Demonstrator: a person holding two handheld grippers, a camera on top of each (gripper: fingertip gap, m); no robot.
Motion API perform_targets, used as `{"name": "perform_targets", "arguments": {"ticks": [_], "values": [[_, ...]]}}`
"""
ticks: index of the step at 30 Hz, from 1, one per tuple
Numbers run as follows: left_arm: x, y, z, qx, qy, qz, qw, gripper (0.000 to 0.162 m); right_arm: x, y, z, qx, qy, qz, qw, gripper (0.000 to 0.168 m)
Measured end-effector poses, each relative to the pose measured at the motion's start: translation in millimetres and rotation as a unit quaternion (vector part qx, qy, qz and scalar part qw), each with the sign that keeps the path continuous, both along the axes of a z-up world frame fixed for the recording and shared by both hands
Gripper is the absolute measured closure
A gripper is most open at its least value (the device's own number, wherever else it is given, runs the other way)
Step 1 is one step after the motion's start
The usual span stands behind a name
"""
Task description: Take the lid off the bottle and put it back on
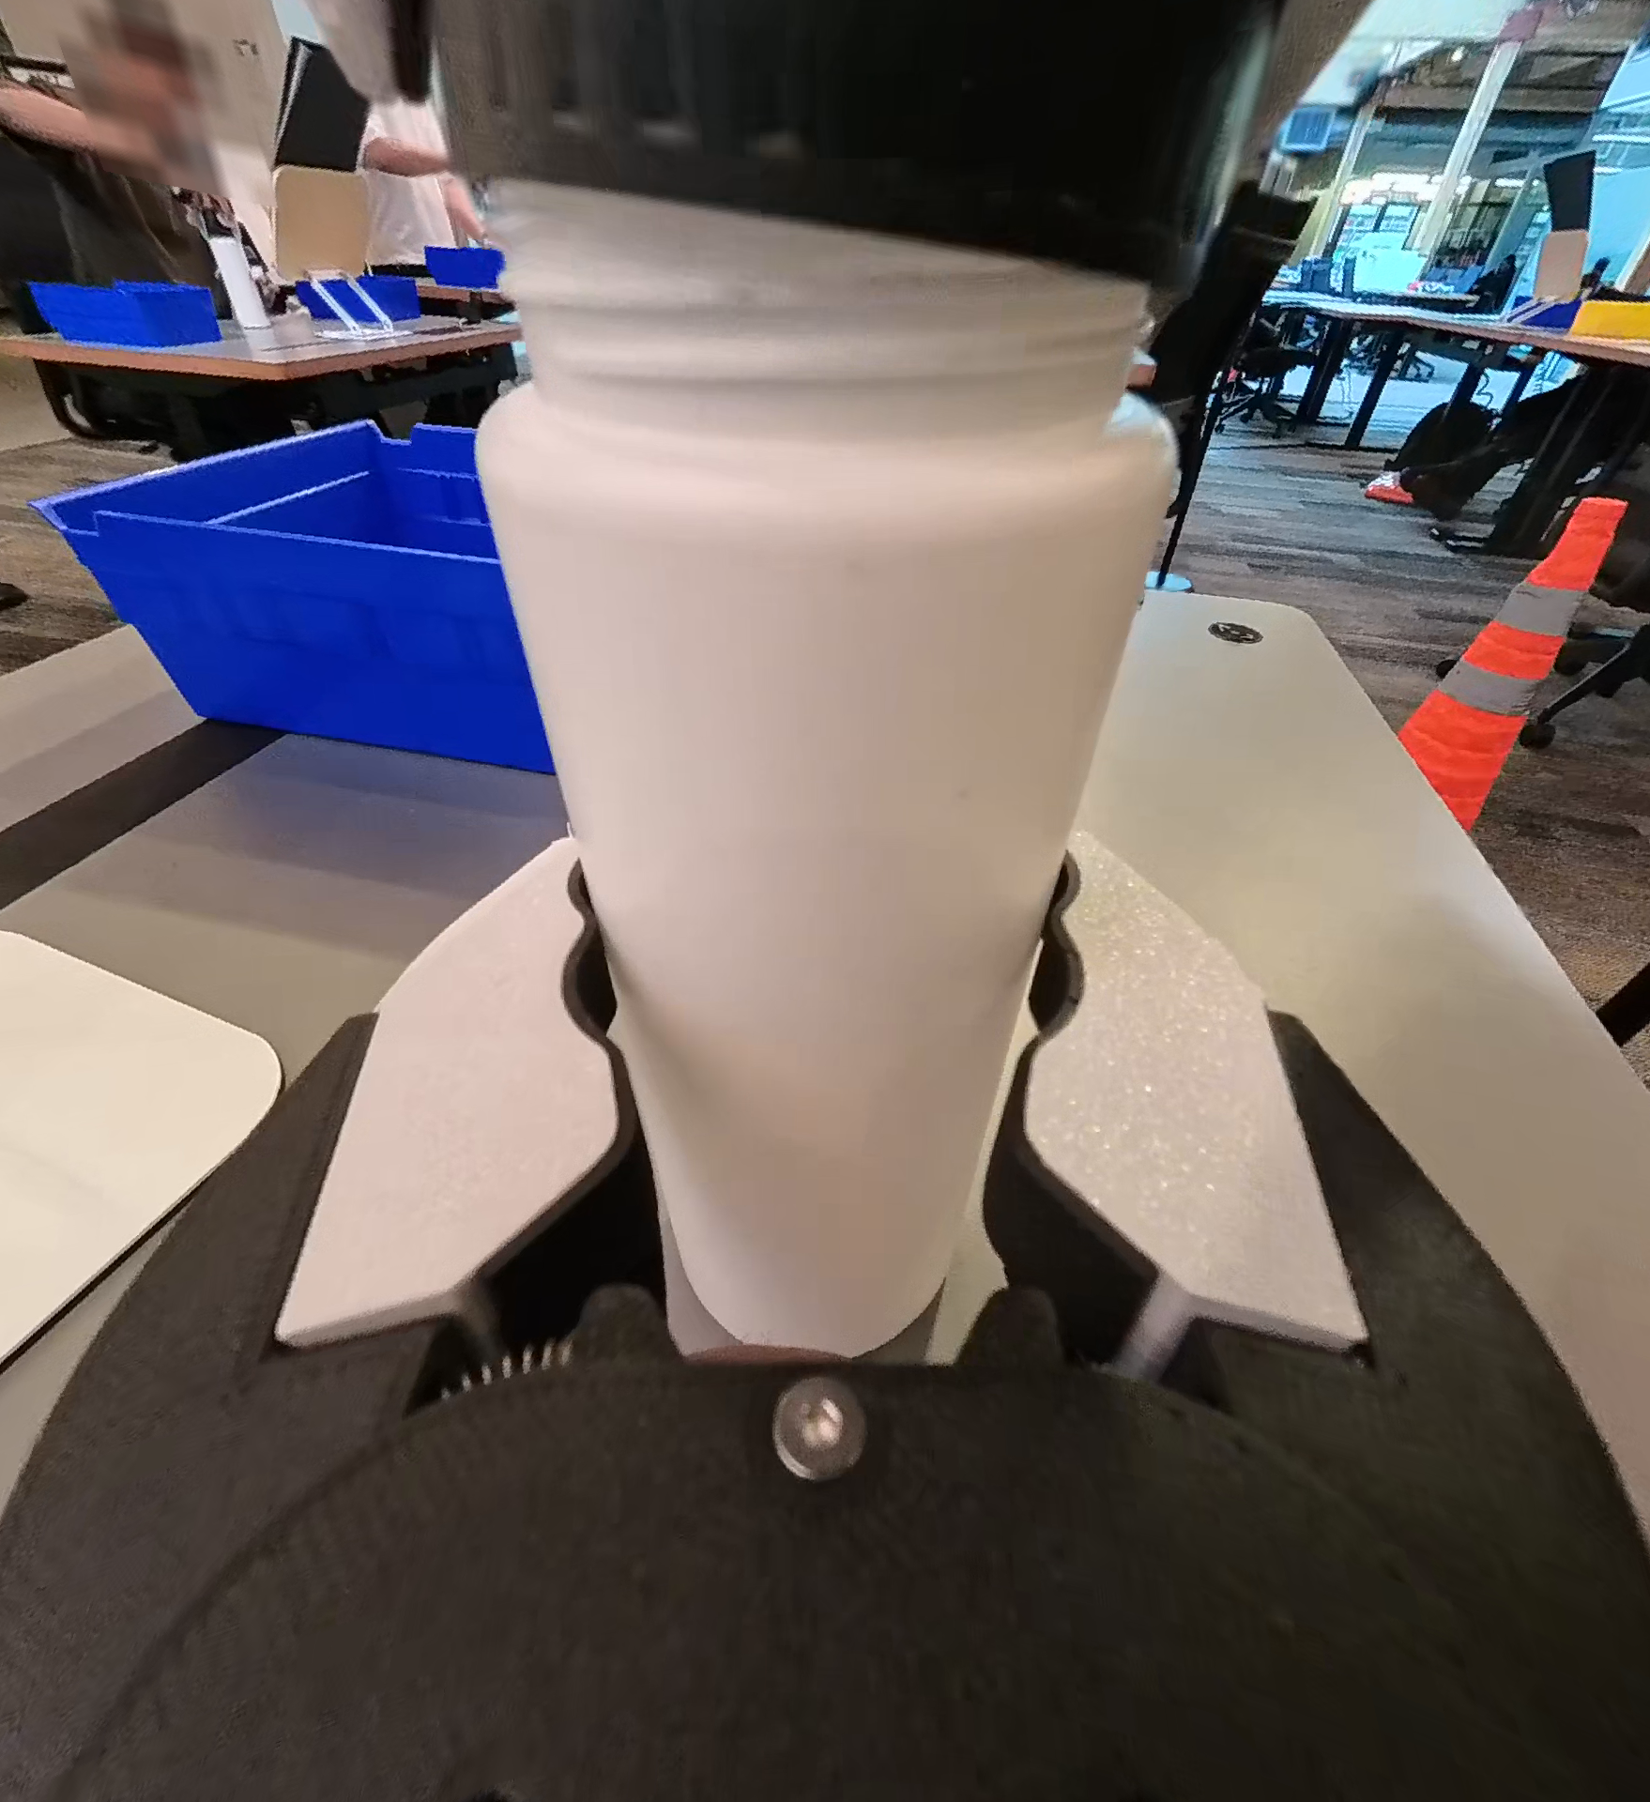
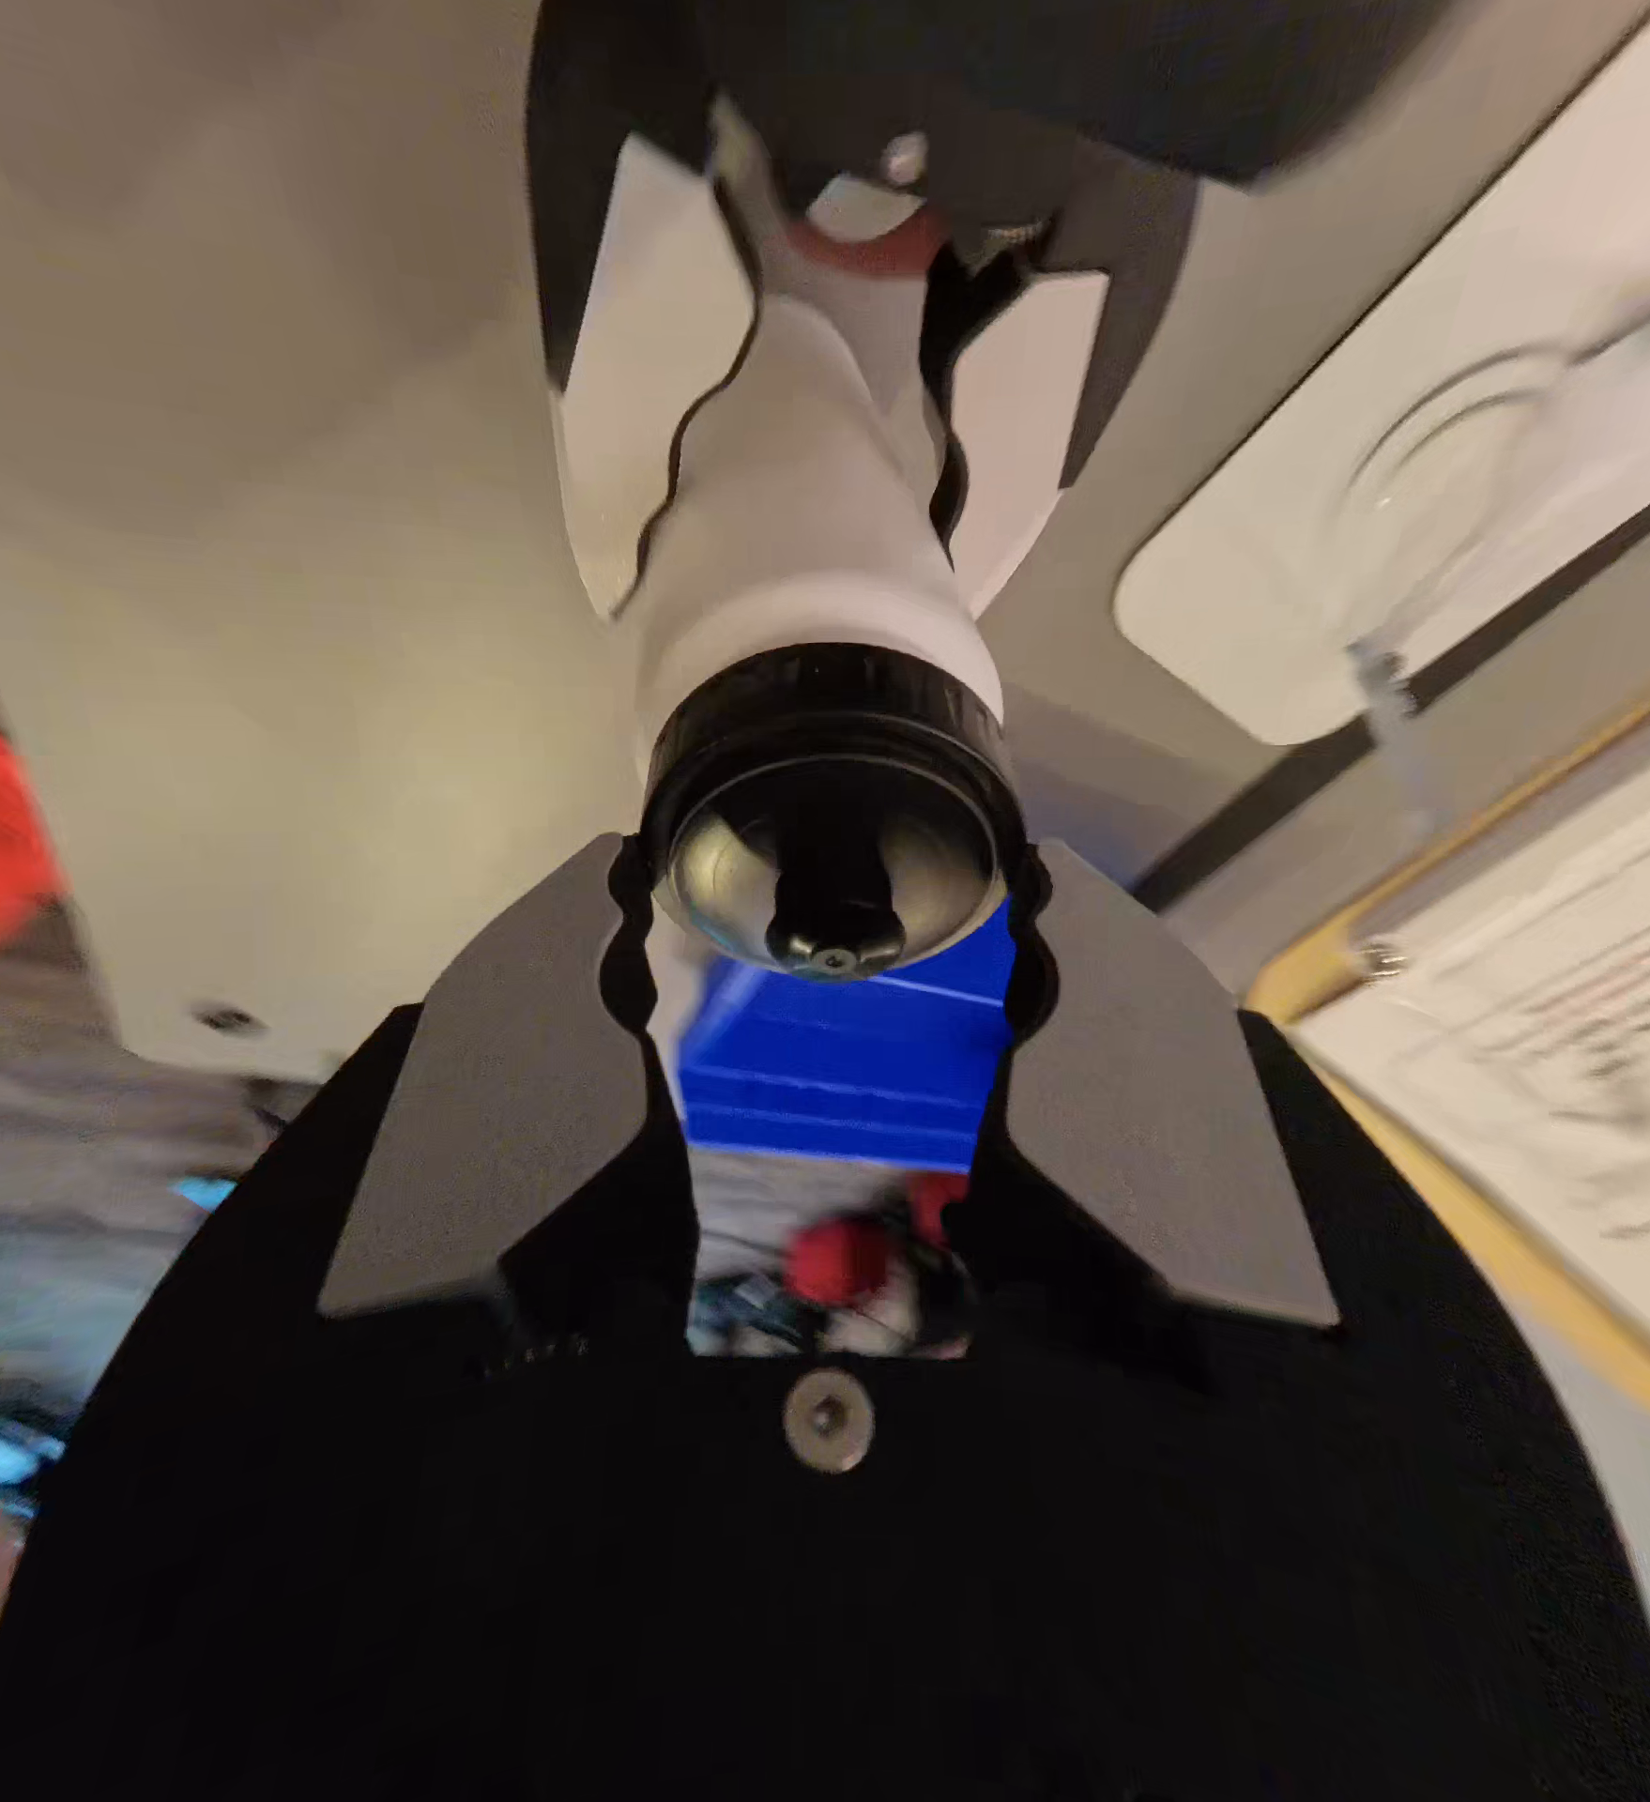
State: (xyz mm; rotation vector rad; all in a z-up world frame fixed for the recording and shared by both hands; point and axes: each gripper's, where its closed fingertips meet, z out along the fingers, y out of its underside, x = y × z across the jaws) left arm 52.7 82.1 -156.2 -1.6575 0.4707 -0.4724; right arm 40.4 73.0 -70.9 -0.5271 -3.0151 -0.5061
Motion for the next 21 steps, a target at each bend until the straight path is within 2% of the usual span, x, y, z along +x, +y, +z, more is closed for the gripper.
{"name": "perform_targets", "arguments": {"ticks": [2,5,7,9,11,13,15,16,21], "values": [[-1.5,-0.2,0.4,0.000,-0.003,0.000,1.000,0.077,-3.8,-0.3,-0.3,0.050,-0.004,0.069,0.996,0.097],[-0.8,-0.4,0.2,0.000,0.000,0.000,1.000,0.077,-2.5,-2.8,0.3,0.036,-0.007,0.044,0.998,0.096],[1.1,-0.4,-0.1,0.001,0.005,0.000,1.000,0.077,-0.2,-6.1,2.3,-0.020,0.005,-0.031,0.999,0.096],[1.8,-0.4,-0.1,0.001,0.006,-0.001,1.000,0.077,0.2,-5.7,6.6,-0.069,0.023,-0.107,0.992,0.076],[1.3,-0.4,0.0,0.002,0.003,-0.001,1.000,0.077,-1.7,-6.5,9.9,-0.114,0.050,-0.162,0.979,0.066],[1.9,-0.3,0.0,0.002,0.004,-0.001,1.000,0.077,1.9,-11.6,7.6,-0.155,0.042,-0.199,0.967,0.077],[2.4,-0.2,0.0,0.002,0.004,-0.002,1.000,0.077,2.7,-12.9,-0.5,-0.166,0.038,-0.206,0.964,0.081],[1.9,0.0,0.0,0.001,0.004,-0.001,1.000,0.077,2.9,-11.4,-5.1,-0.160,0.035,-0.207,0.965,0.097],[0.6,-0.2,0.3,0.000,0.000,-0.001,1.000,0.077,1.6,-10.3,-8.5,-0.150,0.042,-0.199,0.968,0.095]]}}
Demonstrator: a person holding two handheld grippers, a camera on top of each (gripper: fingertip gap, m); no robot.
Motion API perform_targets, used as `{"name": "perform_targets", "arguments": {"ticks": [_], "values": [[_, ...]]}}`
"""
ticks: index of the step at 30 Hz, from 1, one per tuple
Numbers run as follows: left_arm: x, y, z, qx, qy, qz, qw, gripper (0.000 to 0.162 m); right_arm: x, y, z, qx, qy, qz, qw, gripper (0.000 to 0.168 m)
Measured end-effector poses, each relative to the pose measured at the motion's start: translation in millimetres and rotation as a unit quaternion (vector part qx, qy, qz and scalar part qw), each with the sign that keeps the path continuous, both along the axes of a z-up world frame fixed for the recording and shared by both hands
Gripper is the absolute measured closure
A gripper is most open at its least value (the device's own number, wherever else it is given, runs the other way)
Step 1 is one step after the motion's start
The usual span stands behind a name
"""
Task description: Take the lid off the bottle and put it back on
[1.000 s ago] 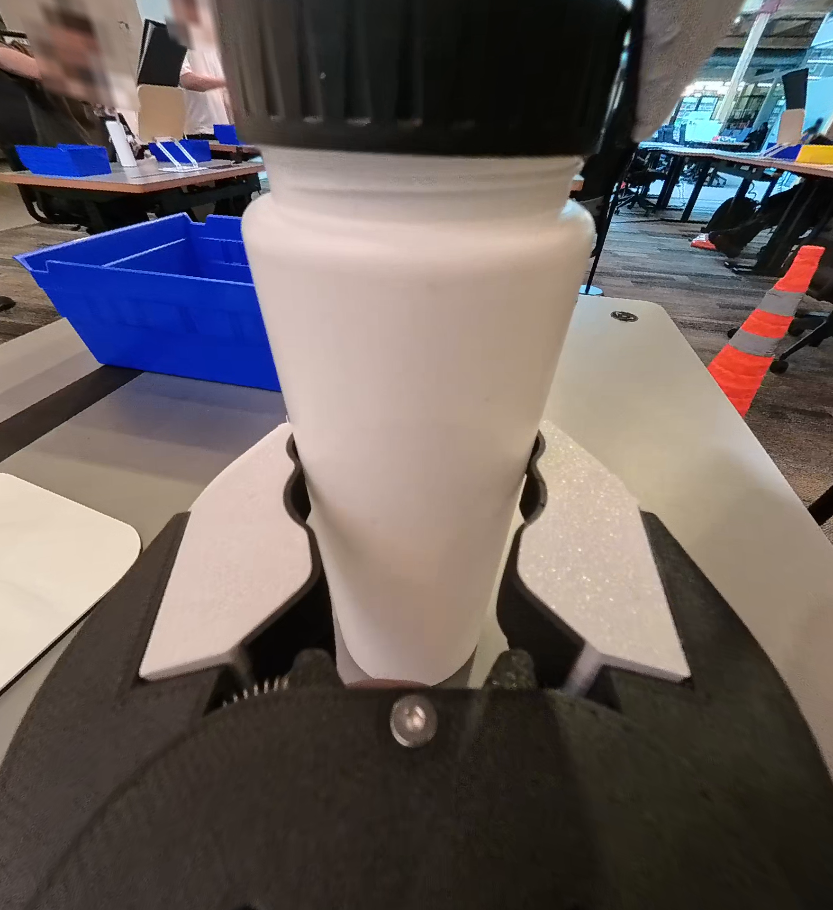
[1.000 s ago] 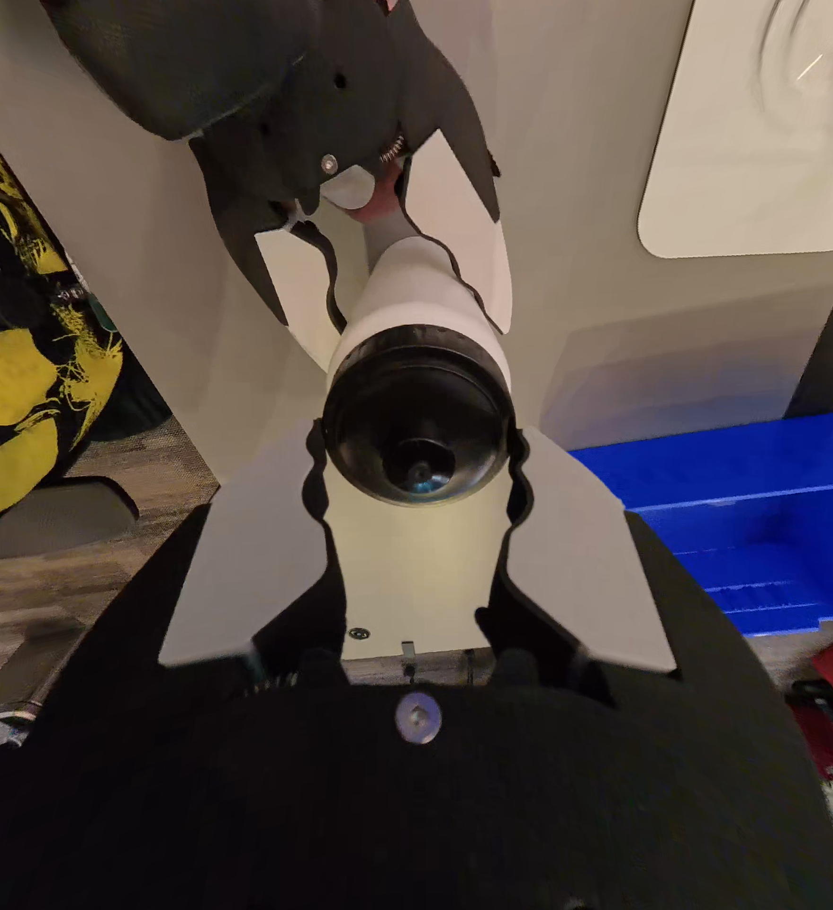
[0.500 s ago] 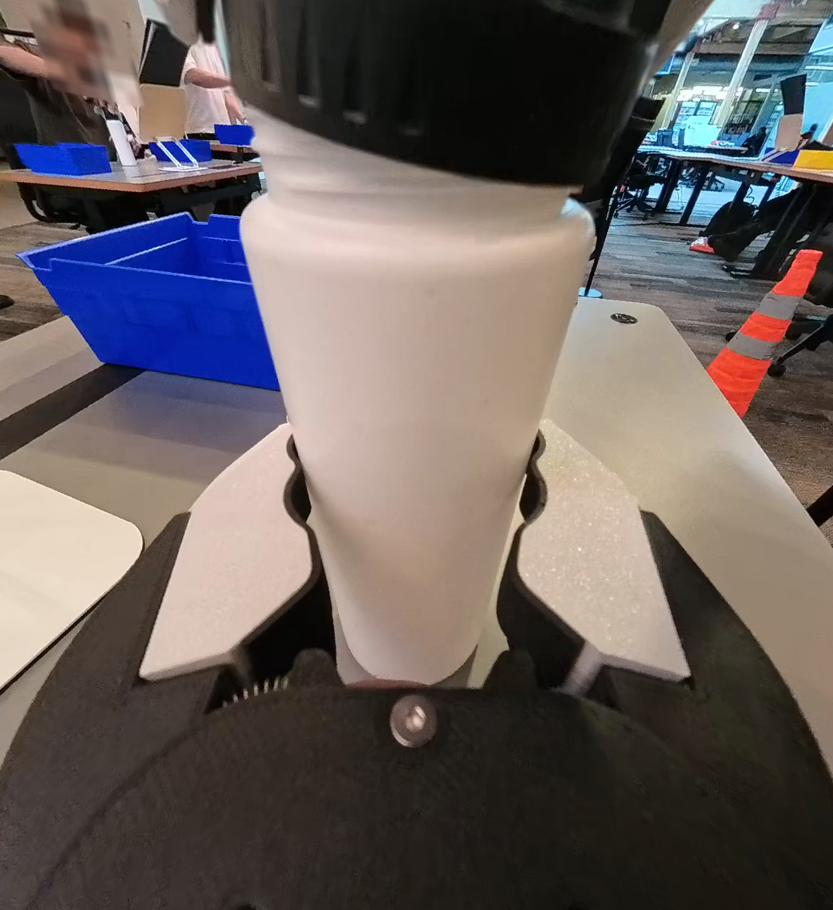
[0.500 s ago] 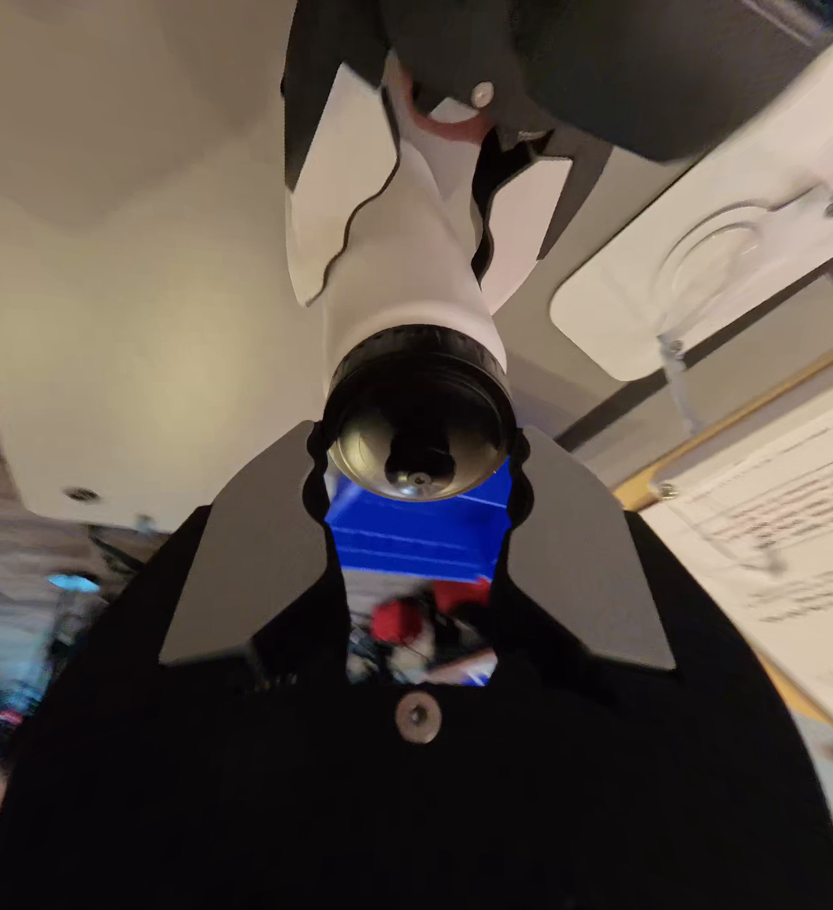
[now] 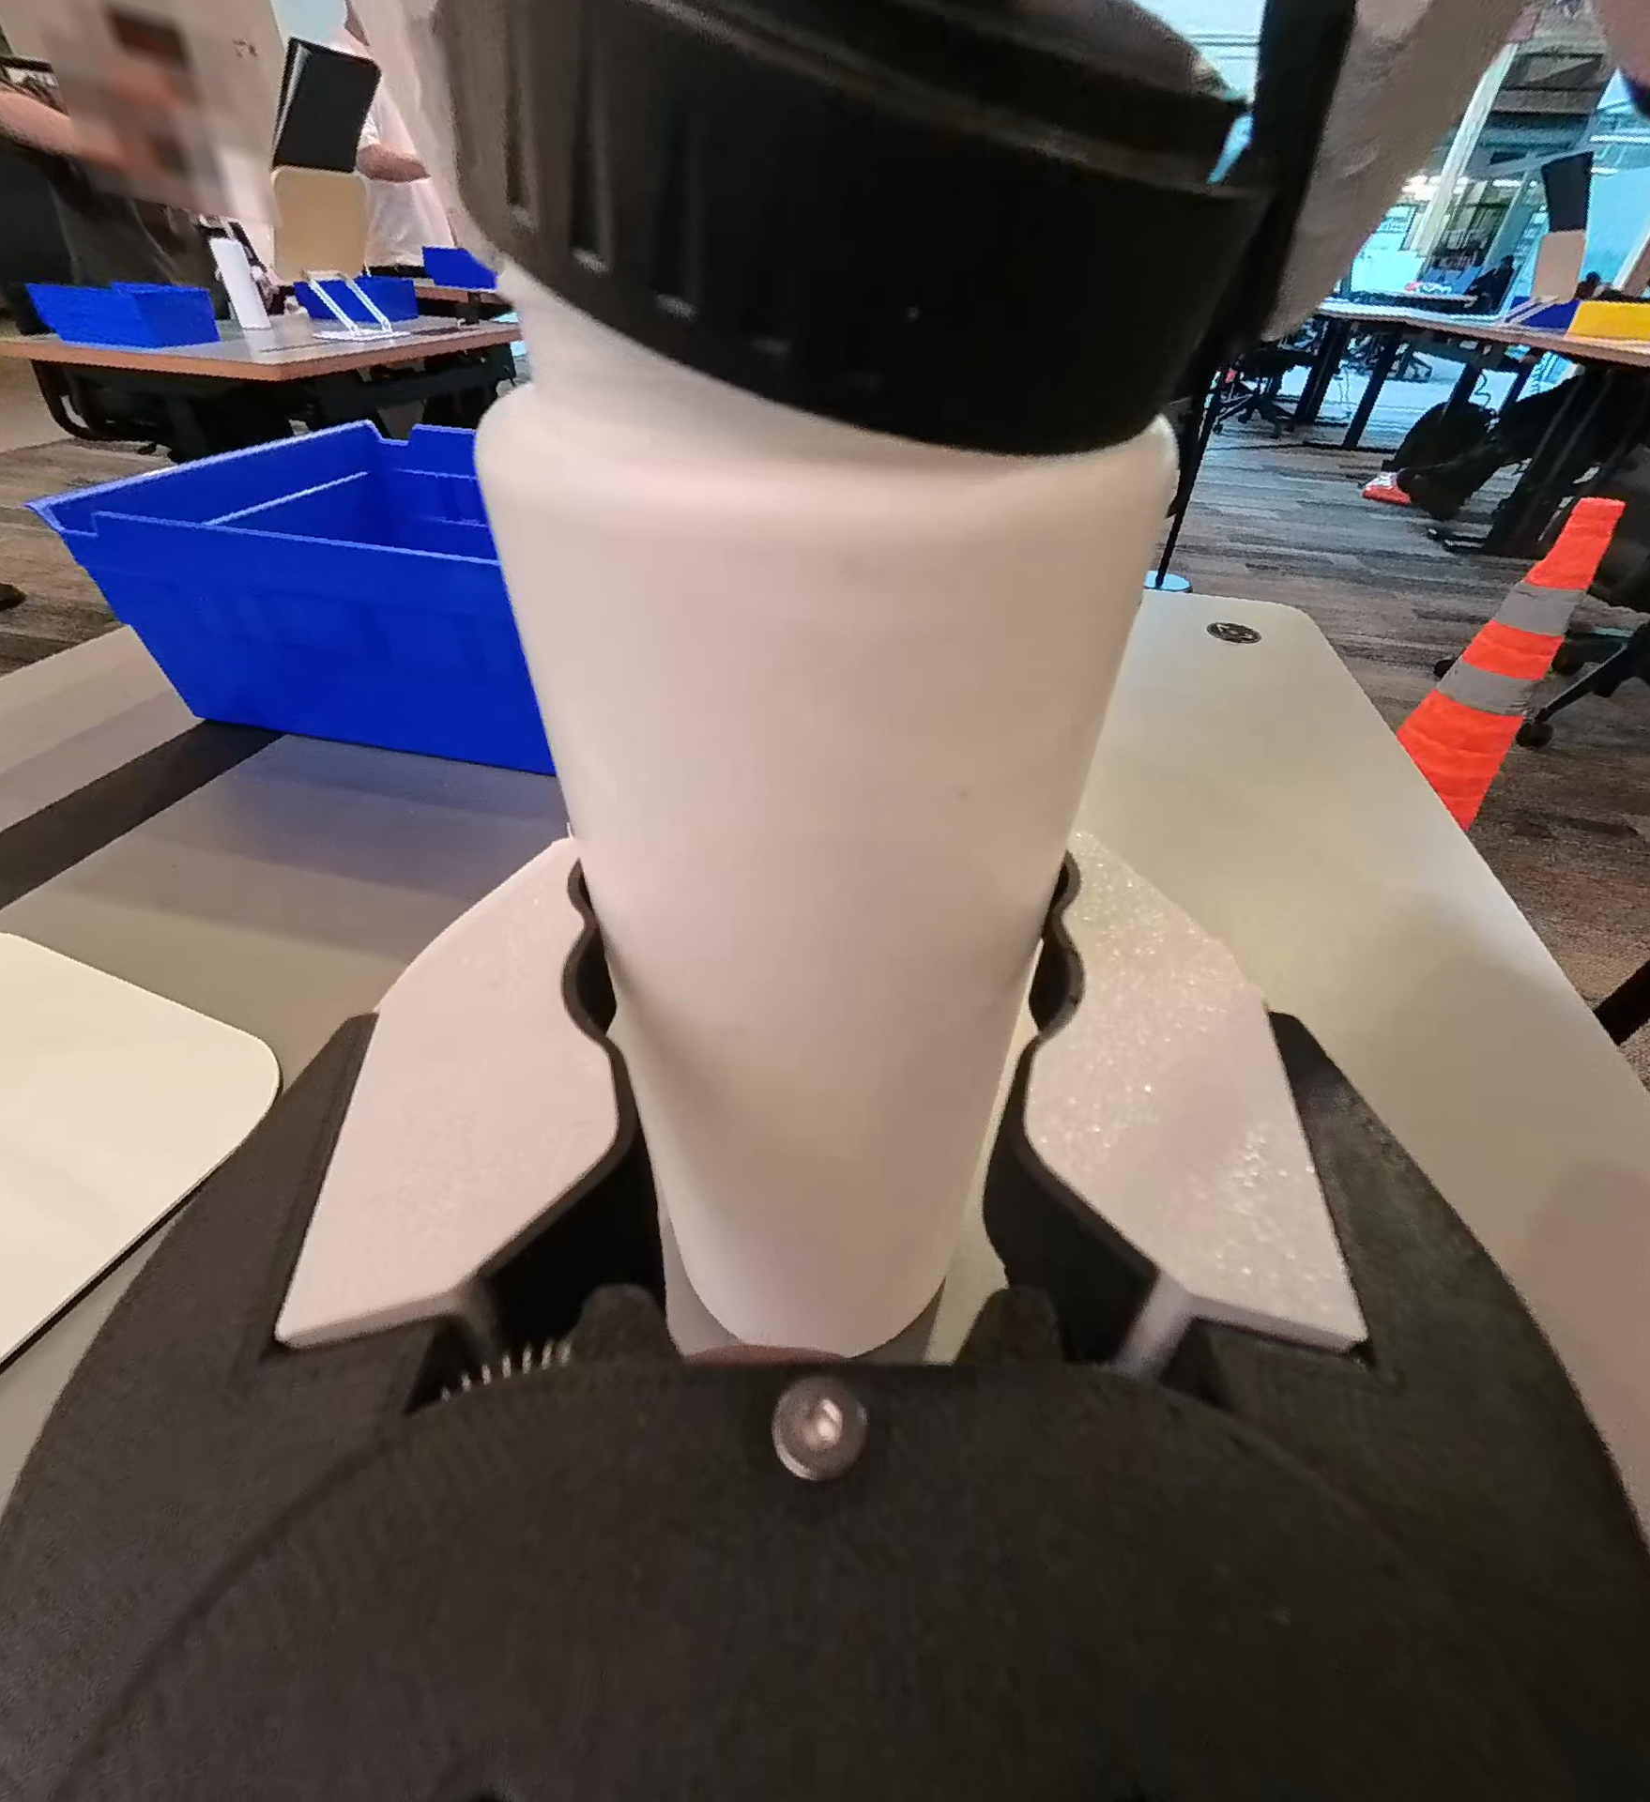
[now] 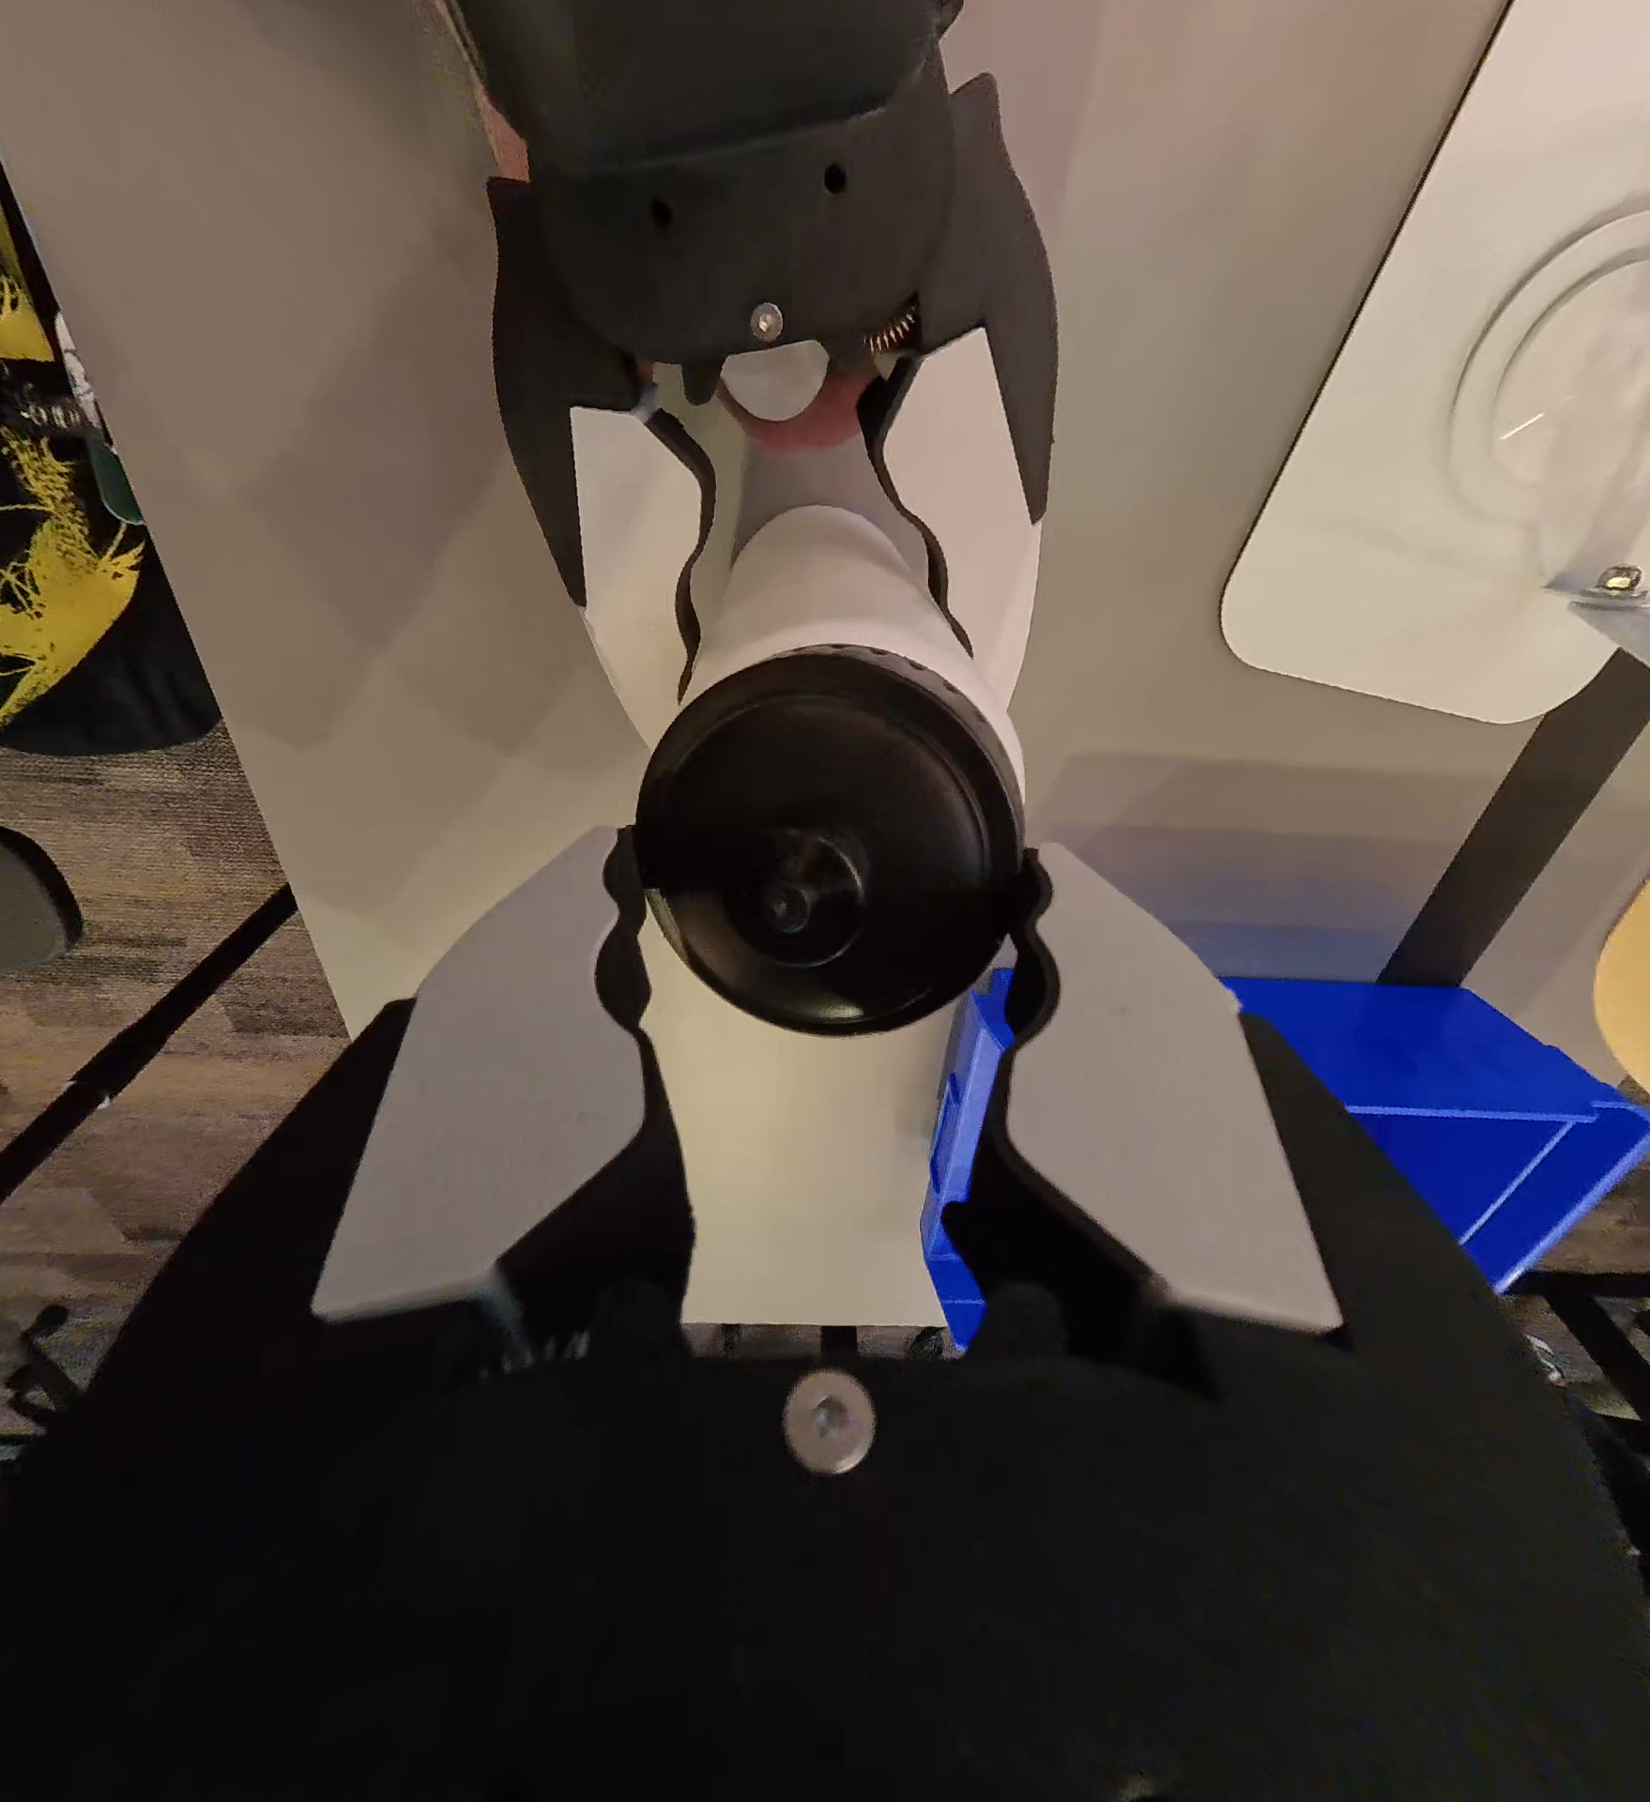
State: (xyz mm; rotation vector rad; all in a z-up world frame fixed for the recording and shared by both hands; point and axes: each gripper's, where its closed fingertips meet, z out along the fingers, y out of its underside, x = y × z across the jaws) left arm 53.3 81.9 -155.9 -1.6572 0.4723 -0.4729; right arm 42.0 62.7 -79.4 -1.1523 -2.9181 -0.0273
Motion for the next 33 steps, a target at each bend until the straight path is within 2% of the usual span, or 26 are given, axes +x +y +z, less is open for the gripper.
{"name": "perform_targets", "arguments": {"ticks": [5,10,17,22,27,29,33], "values": [[1.3,-0.2,-0.2,0.001,0.003,-0.001,1.000,0.077,-2.0,-2.8,10.8,-0.044,0.032,-0.010,0.998,0.095],[0.8,-0.3,-0.1,0.001,0.002,-0.001,1.000,0.077,-7.6,7.6,38.4,-0.115,0.104,-0.059,0.986,0.095],[2.4,-0.2,-0.3,0.002,0.006,-0.001,1.000,0.077,-5.4,77.1,66.9,-0.129,0.193,-0.154,0.961,0.095],[2.4,-0.2,-0.2,0.002,0.004,-0.001,1.000,0.077,-8.7,157.0,72.0,-0.127,0.249,-0.272,0.920,0.095],[3.0,-0.3,-0.1,0.002,0.002,-0.003,1.000,0.076,-7.0,235.3,41.4,-0.127,0.267,-0.391,0.872,0.096],[3.1,-0.2,-0.1,0.002,0.001,-0.004,1.000,0.076,-4.1,264.5,16.4,-0.109,0.261,-0.426,0.859,0.096],[3.6,-0.2,-0.3,0.002,-0.002,-0.007,1.000,0.076,-5.1,295.3,-49.2,-0.139,0.222,-0.480,0.838,0.095]]}}
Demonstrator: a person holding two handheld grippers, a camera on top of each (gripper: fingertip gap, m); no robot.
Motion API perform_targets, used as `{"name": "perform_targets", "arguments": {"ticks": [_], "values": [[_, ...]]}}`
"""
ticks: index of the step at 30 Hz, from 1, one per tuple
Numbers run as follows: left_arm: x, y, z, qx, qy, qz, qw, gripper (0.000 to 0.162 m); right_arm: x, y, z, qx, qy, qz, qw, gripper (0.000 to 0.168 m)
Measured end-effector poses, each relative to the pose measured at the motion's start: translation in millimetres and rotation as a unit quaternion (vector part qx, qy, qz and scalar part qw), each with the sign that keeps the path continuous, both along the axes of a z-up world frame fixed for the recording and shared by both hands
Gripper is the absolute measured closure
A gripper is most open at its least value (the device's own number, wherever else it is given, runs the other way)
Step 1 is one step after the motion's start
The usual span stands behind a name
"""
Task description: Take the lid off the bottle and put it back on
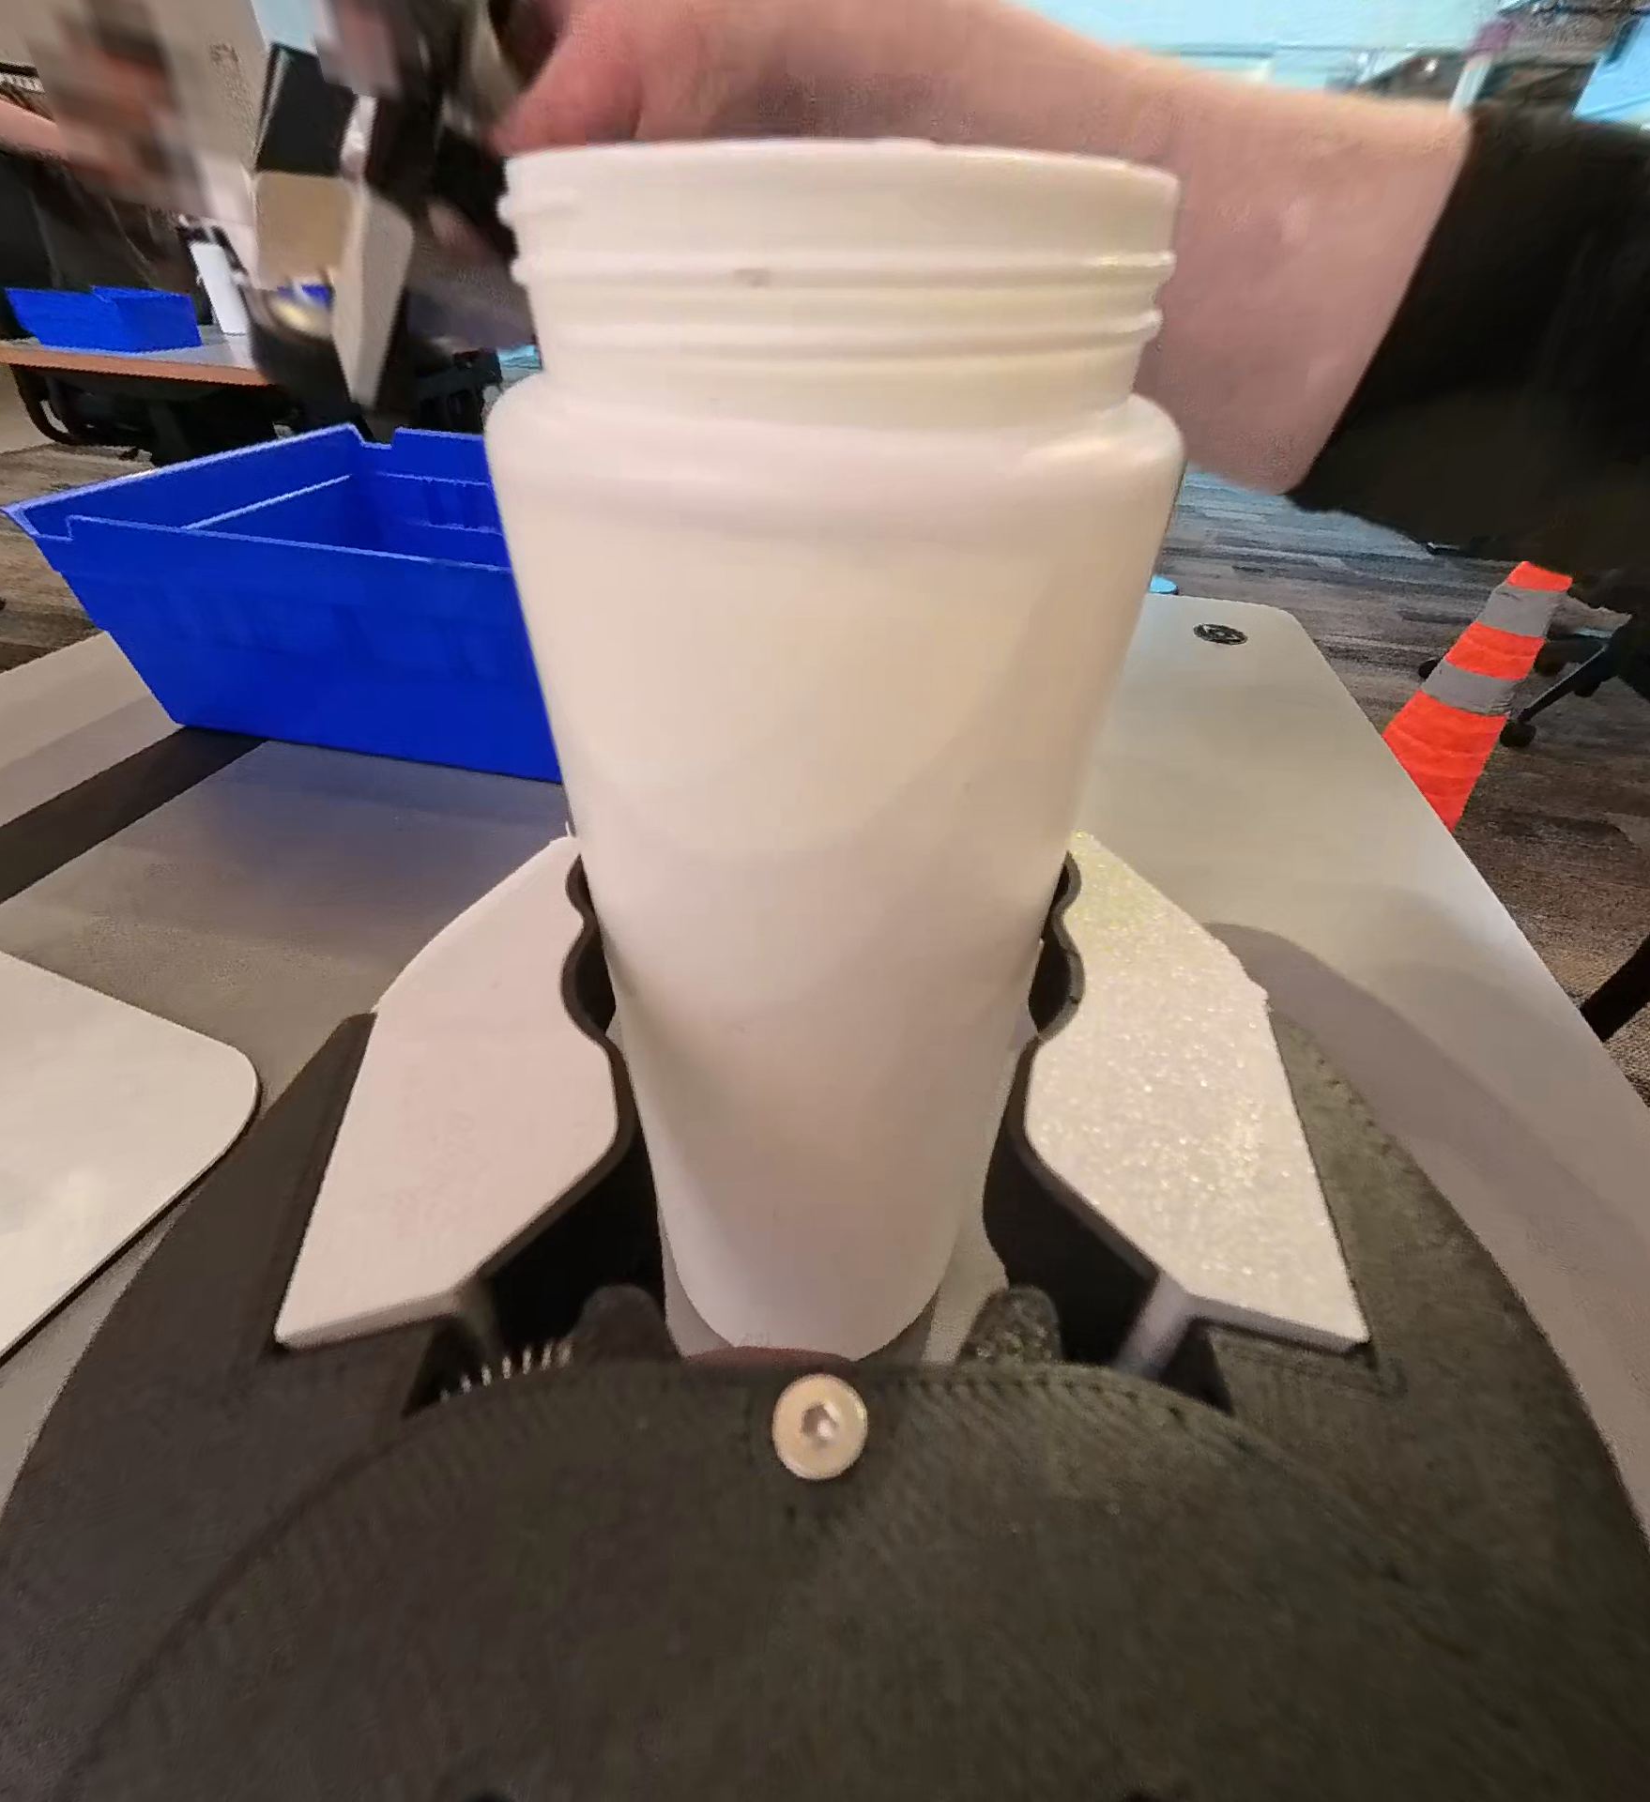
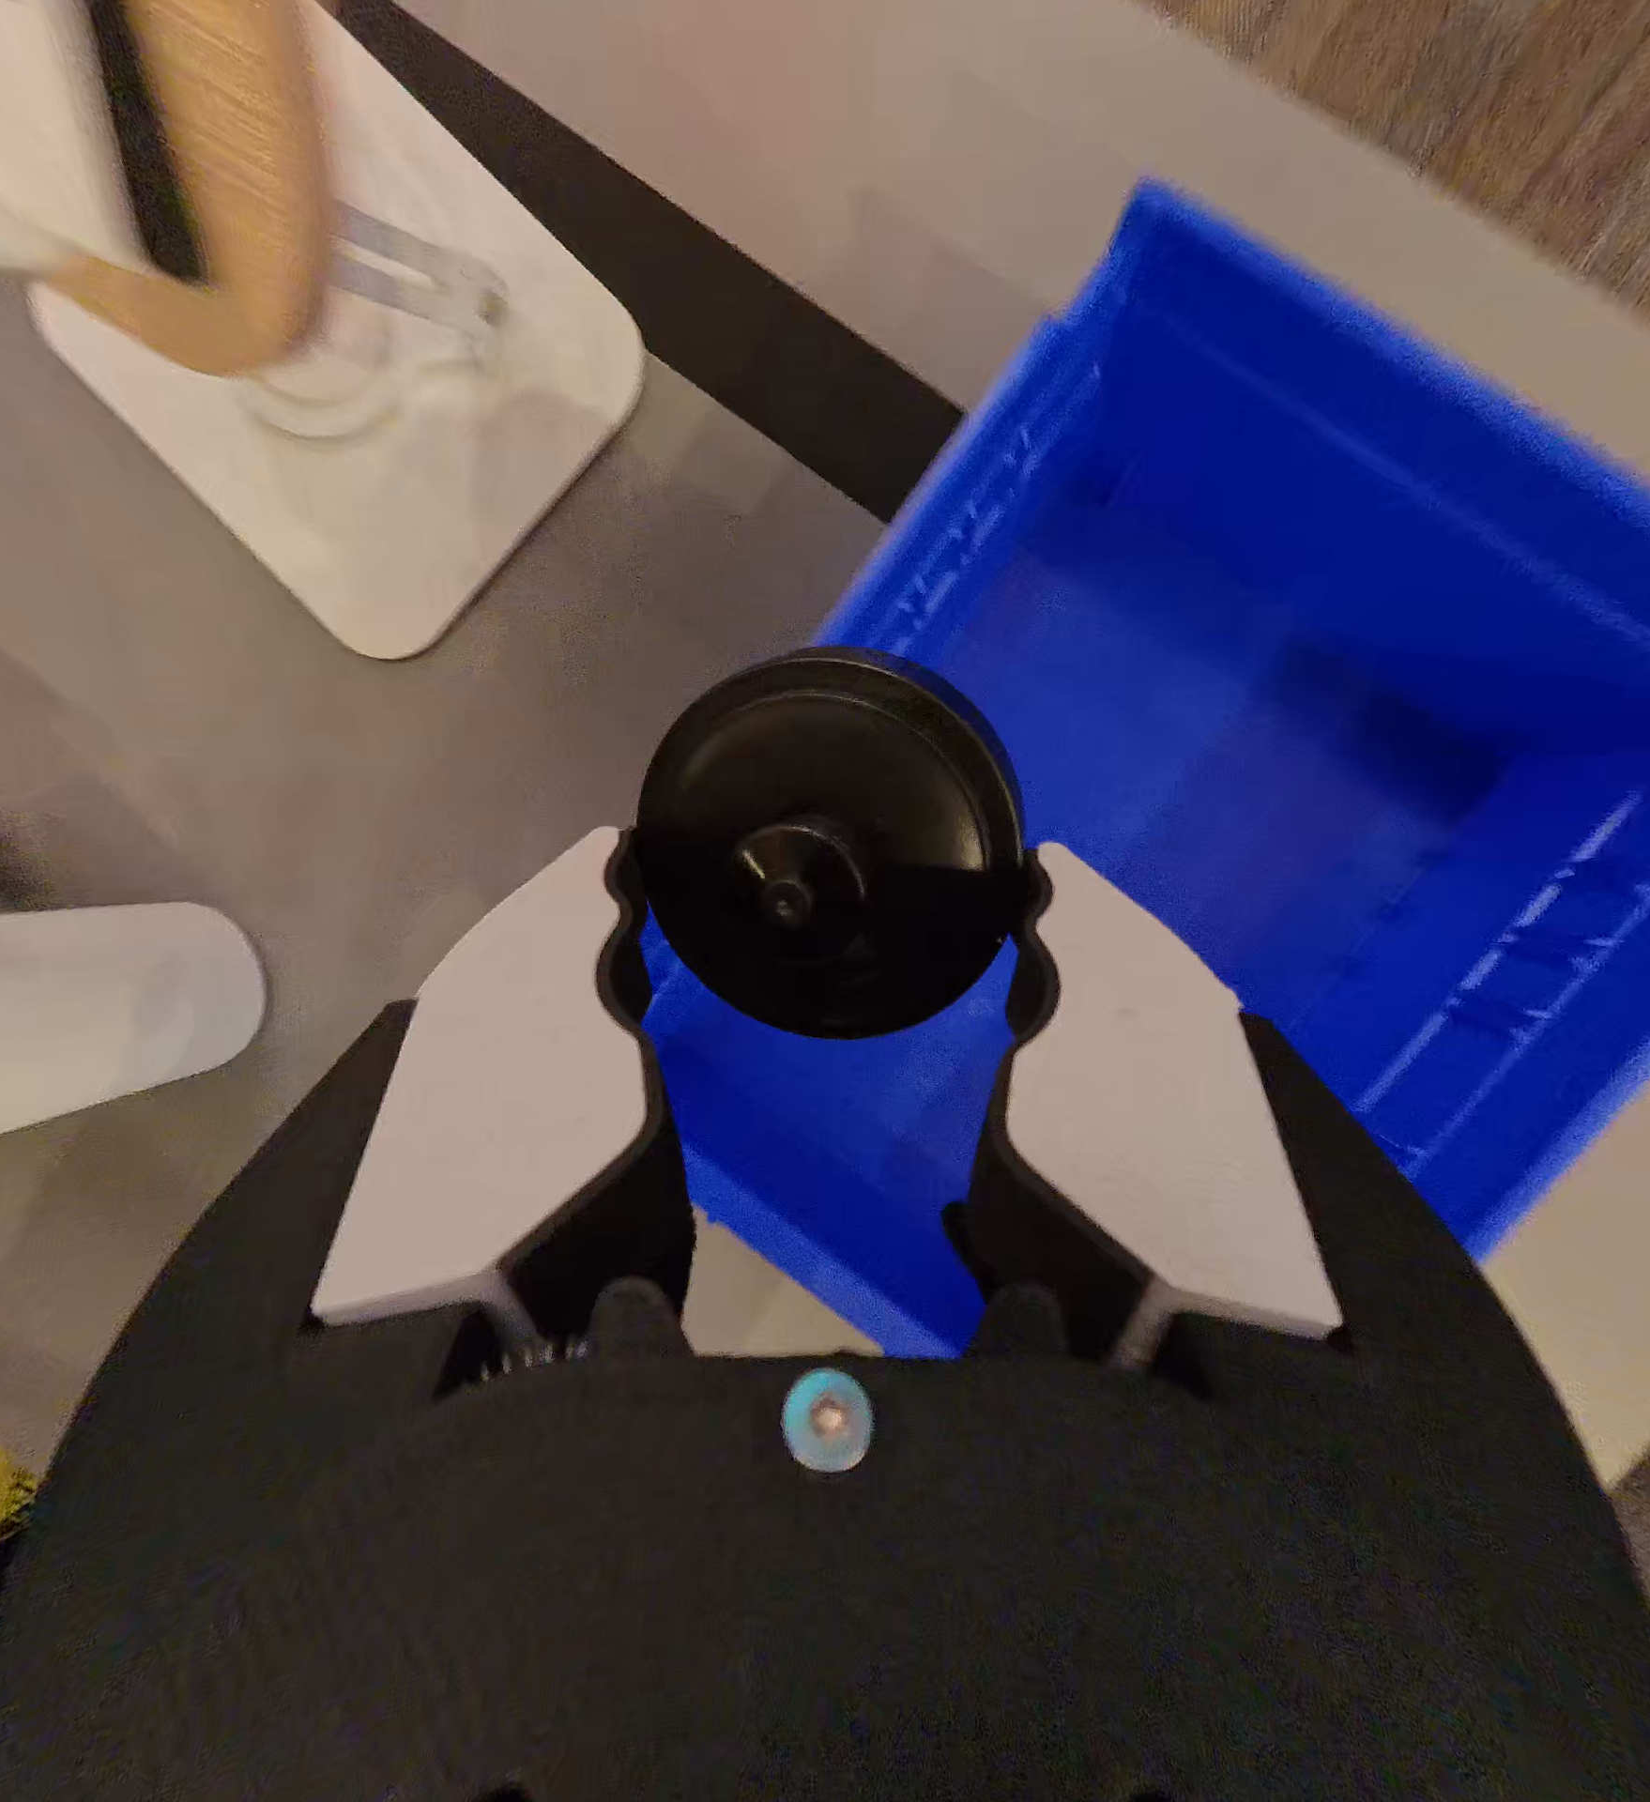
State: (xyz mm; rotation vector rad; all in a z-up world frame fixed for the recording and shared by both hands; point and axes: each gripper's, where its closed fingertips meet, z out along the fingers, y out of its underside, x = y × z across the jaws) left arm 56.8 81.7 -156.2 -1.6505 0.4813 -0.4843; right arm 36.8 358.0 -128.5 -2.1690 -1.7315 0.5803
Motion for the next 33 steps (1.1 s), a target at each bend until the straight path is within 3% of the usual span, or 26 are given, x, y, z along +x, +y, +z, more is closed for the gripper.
{"name": "perform_targets", "arguments": {"ticks": [5,9,12,19,22,25,27,29,33], "values": [[0.1,0.0,0.0,0.000,0.000,-0.001,1.000,0.076,1.2,29.3,-74.3,-0.036,-0.037,-0.046,0.998,0.095],[0.5,0.1,0.0,0.000,0.000,-0.002,1.000,0.076,-5.7,42.9,-111.2,-0.026,-0.056,-0.058,0.996,0.094],[0.5,0.1,0.0,0.000,0.000,-0.002,1.000,0.076,-12.9,49.4,-108.7,-0.036,-0.021,-0.082,0.996,0.093],[1.3,0.4,0.0,0.000,-0.001,-0.003,1.000,0.076,5.6,37.1,-63.0,-0.002,0.029,-0.077,0.997,0.084],[1.3,0.3,0.0,-0.001,0.000,-0.003,1.000,0.076,6.0,-3.2,-15.6,0.018,0.113,-0.036,0.993,0.092],[1.3,0.4,0.1,0.000,-0.001,-0.002,1.000,0.076,8.0,-75.3,18.9,0.046,0.180,0.079,0.979,0.077],[1.1,0.6,0.1,-0.001,-0.002,-0.003,1.000,0.076,10.0,-133.6,26.9,0.039,0.212,0.157,0.964,0.067],[1.2,0.7,0.2,-0.001,-0.003,-0.002,1.000,0.076,12.4,-189.5,26.1,0.016,0.239,0.226,0.944,0.042],[2.0,1.1,0.2,-0.001,-0.003,-0.001,1.000,0.077,16.5,-280.5,12.0,-0.081,0.277,0.320,0.903,0.039]]}}
